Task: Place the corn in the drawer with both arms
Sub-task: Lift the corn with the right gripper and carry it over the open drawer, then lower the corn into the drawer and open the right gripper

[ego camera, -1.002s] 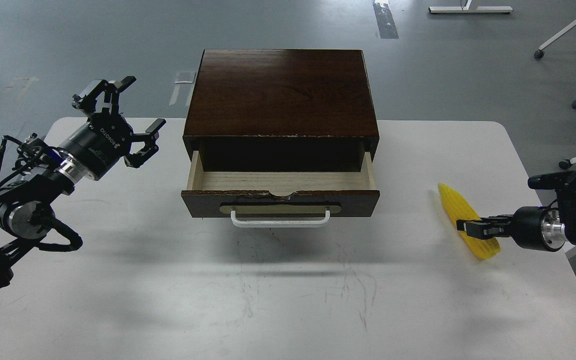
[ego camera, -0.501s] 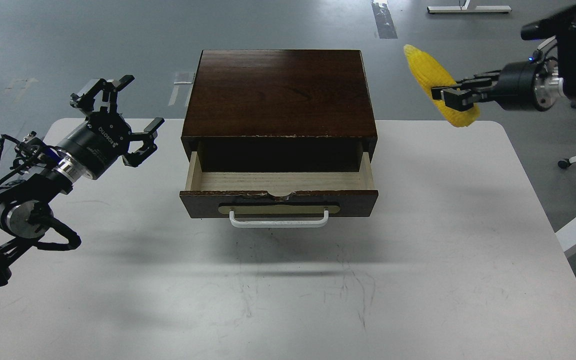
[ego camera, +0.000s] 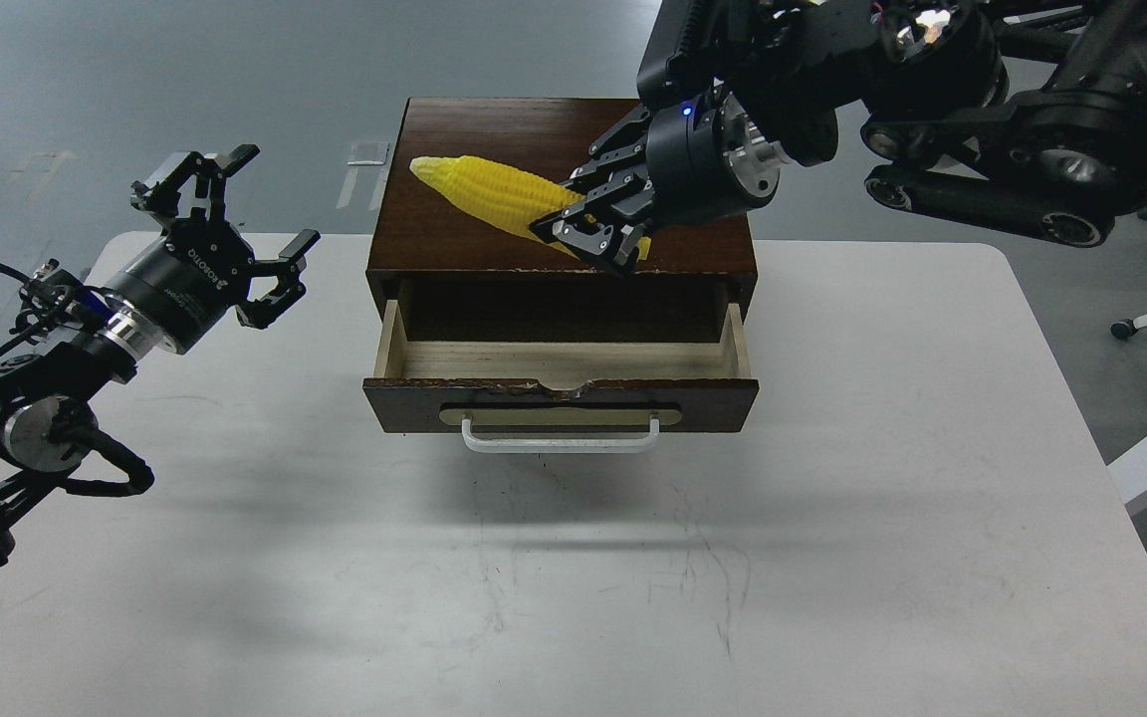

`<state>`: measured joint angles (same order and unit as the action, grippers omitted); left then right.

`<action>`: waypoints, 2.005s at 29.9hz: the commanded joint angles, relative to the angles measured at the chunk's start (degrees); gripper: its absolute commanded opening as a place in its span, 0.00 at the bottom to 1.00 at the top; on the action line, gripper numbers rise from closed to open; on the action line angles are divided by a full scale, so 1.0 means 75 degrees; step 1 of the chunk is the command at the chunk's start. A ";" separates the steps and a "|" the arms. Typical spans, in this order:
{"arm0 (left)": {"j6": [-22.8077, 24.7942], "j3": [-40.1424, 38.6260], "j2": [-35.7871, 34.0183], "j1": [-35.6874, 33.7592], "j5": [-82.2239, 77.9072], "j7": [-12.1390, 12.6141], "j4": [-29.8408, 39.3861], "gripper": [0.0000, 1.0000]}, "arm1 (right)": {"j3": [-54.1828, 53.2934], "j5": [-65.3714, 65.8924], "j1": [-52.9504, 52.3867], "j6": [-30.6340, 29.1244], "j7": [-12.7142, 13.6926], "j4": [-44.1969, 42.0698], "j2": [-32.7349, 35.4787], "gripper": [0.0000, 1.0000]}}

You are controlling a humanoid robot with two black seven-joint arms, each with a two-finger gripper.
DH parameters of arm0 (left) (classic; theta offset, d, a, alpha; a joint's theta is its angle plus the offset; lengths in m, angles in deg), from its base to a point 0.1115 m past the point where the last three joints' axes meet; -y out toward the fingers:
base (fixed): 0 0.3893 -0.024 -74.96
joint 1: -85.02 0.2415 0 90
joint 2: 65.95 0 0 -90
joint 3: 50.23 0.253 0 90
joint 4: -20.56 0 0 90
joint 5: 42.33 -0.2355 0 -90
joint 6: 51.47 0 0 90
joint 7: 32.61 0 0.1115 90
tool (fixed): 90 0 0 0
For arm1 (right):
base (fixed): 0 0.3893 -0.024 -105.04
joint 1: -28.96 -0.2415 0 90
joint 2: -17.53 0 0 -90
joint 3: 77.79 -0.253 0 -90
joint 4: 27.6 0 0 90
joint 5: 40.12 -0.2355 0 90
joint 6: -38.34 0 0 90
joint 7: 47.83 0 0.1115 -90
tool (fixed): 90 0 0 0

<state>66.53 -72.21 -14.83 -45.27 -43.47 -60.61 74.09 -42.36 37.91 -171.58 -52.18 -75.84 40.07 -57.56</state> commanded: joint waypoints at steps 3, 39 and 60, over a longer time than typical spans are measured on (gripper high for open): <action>0.0000 0.0013 -0.0008 0.0004 0.0000 0.0000 0.0011 0.98 | 0.0455 0.0529 -0.0015 0.0445 0.0001 0.0024 -0.0429 0.00; 0.0000 0.0001 -0.0161 0.0051 0.0000 0.0000 0.0058 0.98 | 0.1147 0.0706 0.0981 0.0656 0.0001 -0.0597 -0.0851 0.65; 0.0000 0.0001 -0.0032 0.0062 0.0000 0.0000 0.0046 0.98 | -0.1616 -0.3955 0.1893 0.0691 0.0001 -0.0609 0.1655 0.98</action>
<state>66.53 -72.21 -15.42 -44.83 -43.47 -60.61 74.44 -49.65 17.97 -162.56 -46.95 -75.84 35.52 -49.26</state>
